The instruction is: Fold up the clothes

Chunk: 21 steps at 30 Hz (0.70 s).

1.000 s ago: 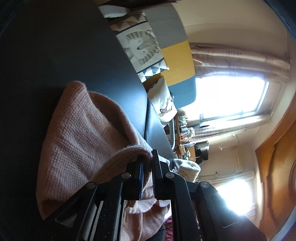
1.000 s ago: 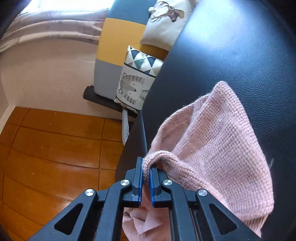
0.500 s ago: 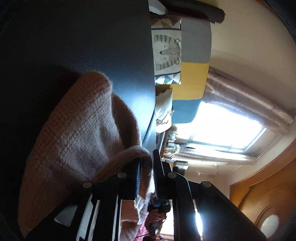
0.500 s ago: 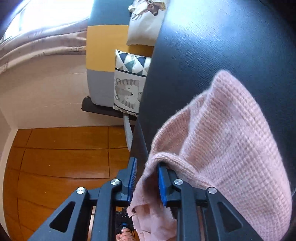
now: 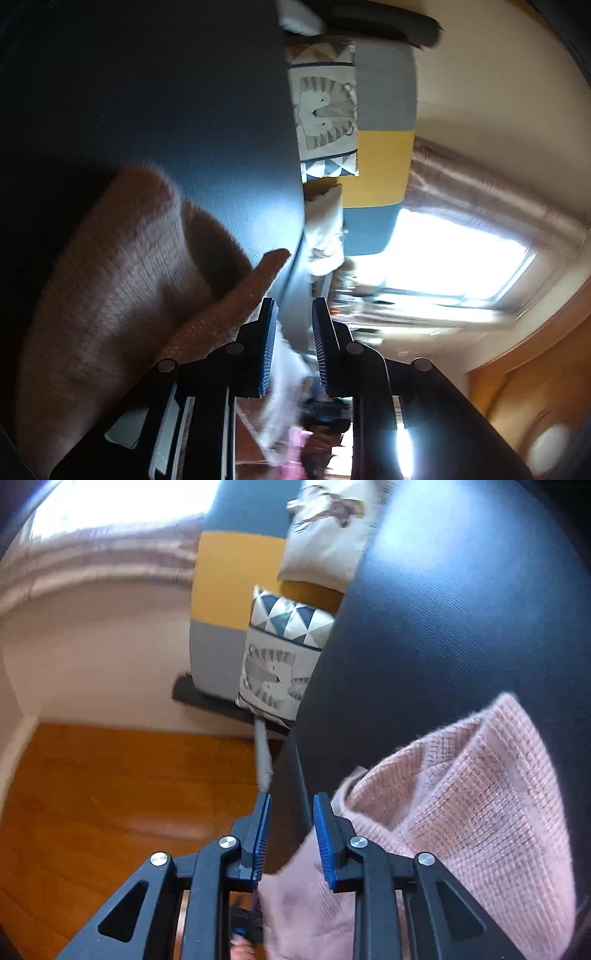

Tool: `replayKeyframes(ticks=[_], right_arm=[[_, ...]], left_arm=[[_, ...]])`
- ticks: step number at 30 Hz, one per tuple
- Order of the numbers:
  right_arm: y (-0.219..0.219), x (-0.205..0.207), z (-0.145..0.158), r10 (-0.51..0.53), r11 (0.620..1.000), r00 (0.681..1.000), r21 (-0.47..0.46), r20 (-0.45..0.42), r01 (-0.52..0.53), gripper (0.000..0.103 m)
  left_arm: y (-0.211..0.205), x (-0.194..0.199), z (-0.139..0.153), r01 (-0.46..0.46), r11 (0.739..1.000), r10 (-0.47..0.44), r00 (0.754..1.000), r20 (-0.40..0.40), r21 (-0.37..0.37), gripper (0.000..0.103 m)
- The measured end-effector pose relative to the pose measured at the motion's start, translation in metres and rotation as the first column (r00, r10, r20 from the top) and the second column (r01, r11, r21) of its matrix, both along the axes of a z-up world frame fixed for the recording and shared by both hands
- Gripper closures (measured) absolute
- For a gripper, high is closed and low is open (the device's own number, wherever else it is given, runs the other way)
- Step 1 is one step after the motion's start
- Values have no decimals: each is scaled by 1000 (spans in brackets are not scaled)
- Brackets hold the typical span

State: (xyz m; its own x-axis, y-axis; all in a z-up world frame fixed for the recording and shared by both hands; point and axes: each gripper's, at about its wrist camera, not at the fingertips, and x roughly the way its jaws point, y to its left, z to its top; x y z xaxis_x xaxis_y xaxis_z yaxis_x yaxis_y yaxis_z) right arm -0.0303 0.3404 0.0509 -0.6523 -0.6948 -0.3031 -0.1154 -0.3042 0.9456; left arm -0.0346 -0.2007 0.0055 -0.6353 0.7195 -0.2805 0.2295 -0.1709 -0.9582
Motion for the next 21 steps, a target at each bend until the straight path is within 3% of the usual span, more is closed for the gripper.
replayKeyframes(ticks=[5,9,12,16,21], right_arm=[[-10,30,19,70,991,996,117,-51,-64,78],[-18,59,17,90,981,995,174,-42,-81,78],[-20,79,17,92,974,995,213,-39,-82,78],[-19,100,20,30,952,998,306,-47,-14,78],[-23,111,19,18,908,1000,419,-15,-10,78]], left_arm=[[-1,23,22,40,986,-50,997,-60,-161,81],[8,45,43,80,941,-123,986,-113,-330,81],[21,57,54,128,882,-208,969,-131,-453,81],[38,66,64,167,783,-301,945,-130,-598,81],[45,68,58,182,638,-305,952,-29,-748,81]])
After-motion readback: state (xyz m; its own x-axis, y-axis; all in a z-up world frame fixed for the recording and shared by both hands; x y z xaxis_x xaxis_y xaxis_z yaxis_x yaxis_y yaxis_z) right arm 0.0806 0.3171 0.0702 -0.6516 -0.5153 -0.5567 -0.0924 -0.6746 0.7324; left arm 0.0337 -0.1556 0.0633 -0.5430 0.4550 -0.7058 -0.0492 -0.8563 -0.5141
